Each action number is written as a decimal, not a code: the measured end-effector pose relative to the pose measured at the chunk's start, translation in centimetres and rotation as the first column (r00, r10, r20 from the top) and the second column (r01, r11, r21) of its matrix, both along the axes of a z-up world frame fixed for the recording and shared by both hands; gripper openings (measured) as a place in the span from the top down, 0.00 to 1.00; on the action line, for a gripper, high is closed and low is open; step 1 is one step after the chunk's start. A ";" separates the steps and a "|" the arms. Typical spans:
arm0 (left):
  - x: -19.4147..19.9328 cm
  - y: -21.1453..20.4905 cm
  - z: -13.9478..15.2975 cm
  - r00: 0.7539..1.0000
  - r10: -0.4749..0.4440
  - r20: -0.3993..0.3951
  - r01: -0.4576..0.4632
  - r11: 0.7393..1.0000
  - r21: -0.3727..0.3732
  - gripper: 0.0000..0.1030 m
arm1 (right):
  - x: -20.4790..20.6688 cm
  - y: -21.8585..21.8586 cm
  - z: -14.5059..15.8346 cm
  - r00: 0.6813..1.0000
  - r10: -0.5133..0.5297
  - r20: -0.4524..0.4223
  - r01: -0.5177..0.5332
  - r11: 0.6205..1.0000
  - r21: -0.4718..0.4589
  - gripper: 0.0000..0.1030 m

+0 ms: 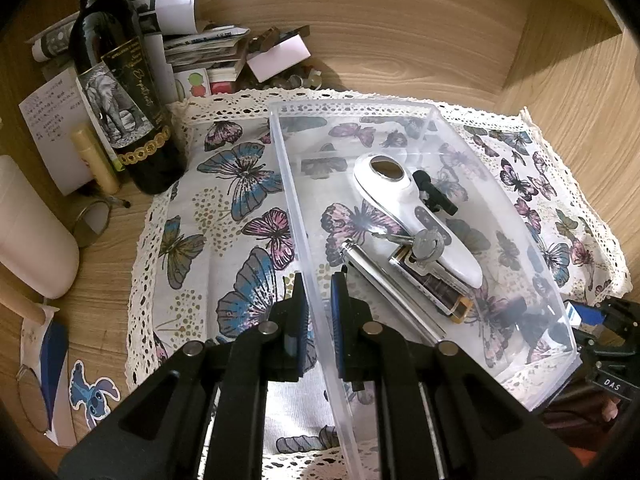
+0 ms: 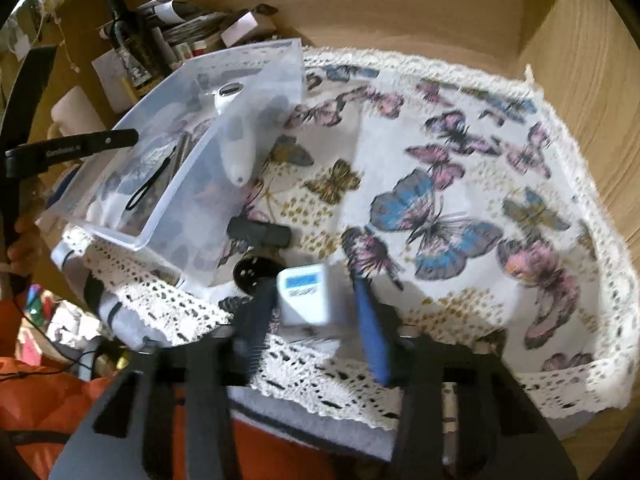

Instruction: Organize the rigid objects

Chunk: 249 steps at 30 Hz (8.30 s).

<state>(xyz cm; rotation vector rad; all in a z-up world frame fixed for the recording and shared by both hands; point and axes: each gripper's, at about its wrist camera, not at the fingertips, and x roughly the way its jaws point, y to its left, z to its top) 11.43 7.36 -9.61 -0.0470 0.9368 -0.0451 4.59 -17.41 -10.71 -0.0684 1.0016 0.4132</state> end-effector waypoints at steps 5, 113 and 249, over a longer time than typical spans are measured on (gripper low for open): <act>0.0 0.0 0.0 1.000 0.000 0.000 0.000 1.000 -0.001 0.90 | 0.2 -0.5 0.7 0.999 -0.031 0.033 0.031 1.000 0.006 0.67; -0.2 0.2 0.2 1.000 0.000 -0.002 0.000 1.000 -0.002 0.90 | 4.2 3.2 4.8 0.986 0.073 0.153 -0.069 0.997 -0.031 0.70; -1.7 -0.2 2.8 0.996 0.028 0.082 -0.030 0.999 0.020 0.90 | 7.4 8.7 8.6 0.938 0.167 0.303 -0.196 0.978 0.066 0.40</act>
